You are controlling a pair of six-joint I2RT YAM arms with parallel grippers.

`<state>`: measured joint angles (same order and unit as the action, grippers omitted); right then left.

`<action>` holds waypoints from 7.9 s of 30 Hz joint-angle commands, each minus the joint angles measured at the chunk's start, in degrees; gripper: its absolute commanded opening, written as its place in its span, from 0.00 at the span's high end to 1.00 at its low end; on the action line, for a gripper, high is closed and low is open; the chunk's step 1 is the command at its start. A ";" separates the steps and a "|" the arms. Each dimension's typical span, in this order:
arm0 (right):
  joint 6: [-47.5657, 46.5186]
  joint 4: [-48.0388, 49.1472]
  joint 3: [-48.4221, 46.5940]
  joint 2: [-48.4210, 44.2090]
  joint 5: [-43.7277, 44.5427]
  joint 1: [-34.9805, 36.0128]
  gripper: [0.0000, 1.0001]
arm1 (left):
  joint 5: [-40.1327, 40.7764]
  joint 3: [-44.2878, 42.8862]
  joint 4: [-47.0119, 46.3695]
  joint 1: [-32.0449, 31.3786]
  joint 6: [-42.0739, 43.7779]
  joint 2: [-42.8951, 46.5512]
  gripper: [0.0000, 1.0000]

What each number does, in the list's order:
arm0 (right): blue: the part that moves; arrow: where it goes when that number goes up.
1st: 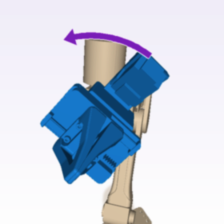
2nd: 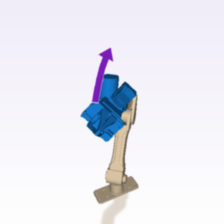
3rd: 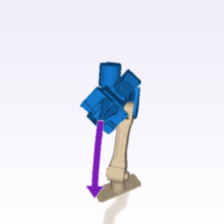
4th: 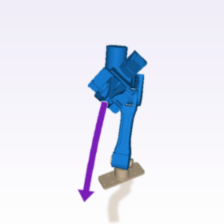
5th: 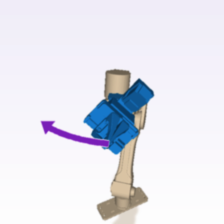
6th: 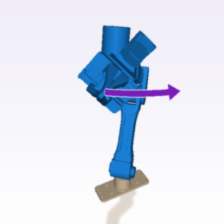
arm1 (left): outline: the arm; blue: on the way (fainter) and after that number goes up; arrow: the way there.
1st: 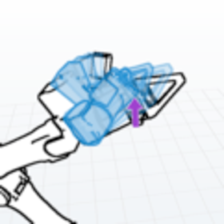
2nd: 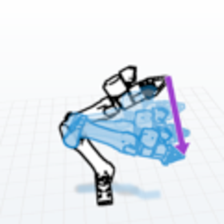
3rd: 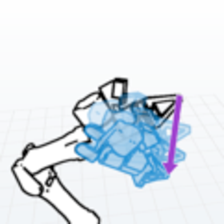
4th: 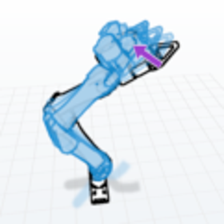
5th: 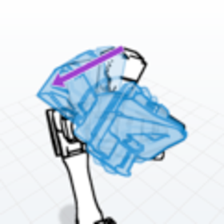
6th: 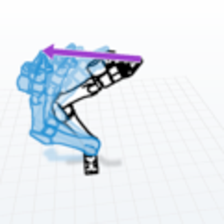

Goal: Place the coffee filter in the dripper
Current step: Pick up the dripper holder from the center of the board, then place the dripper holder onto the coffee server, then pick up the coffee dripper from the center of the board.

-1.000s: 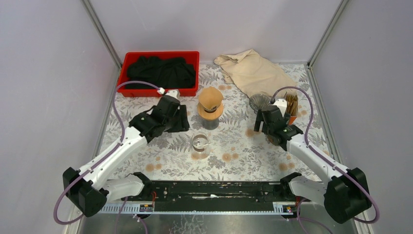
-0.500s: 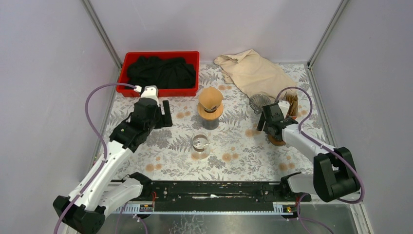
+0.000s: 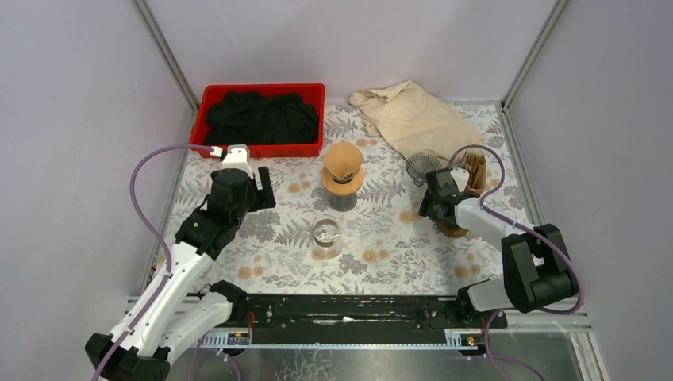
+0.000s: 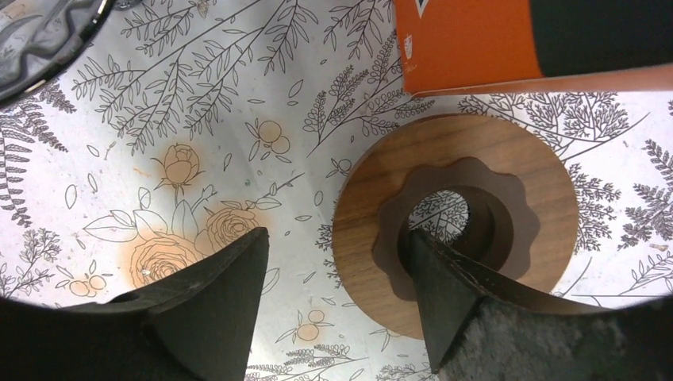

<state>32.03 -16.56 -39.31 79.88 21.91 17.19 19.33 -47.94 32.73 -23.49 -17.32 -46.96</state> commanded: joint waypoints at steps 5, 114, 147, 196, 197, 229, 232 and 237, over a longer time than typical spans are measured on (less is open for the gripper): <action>1.28 2.99 -0.33 2.49 -2.36 -0.42 0.37 | 0.12 0.74 -4.81 1.03 1.06 0.86 0.12; -28.25 -22.29 -50.93 19.61 -17.55 49.34 0.80 | 0.28 0.68 -3.11 10.72 -1.76 0.34 0.00; -28.11 -34.32 -50.83 20.90 -8.68 49.35 0.68 | -1.47 0.57 -3.38 11.56 -1.62 -0.23 0.00; -29.49 -28.16 -50.29 7.24 -3.91 47.38 0.30 | -3.33 0.82 -3.89 12.06 -1.40 -0.02 0.00; -29.36 -28.35 -49.78 6.51 -3.20 46.48 0.30 | -3.40 0.83 -3.90 12.06 -1.34 0.06 0.00; -26.85 -7.11 -33.96 10.00 -9.72 6.70 0.34 | -4.99 0.99 -4.08 12.14 -1.05 0.40 0.00; -26.55 -6.17 -34.99 14.05 -9.26 5.57 0.38 | -5.00 1.01 -4.08 12.13 -1.05 0.57 0.00; -26.08 -4.80 -36.05 20.14 -8.27 4.59 0.45 | -5.01 0.94 -4.08 12.21 -1.05 0.54 0.00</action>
<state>5.10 -24.47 -73.08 96.92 13.76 22.68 14.37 -47.09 31.31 -11.84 -18.48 -47.18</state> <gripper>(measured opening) 0.569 0.998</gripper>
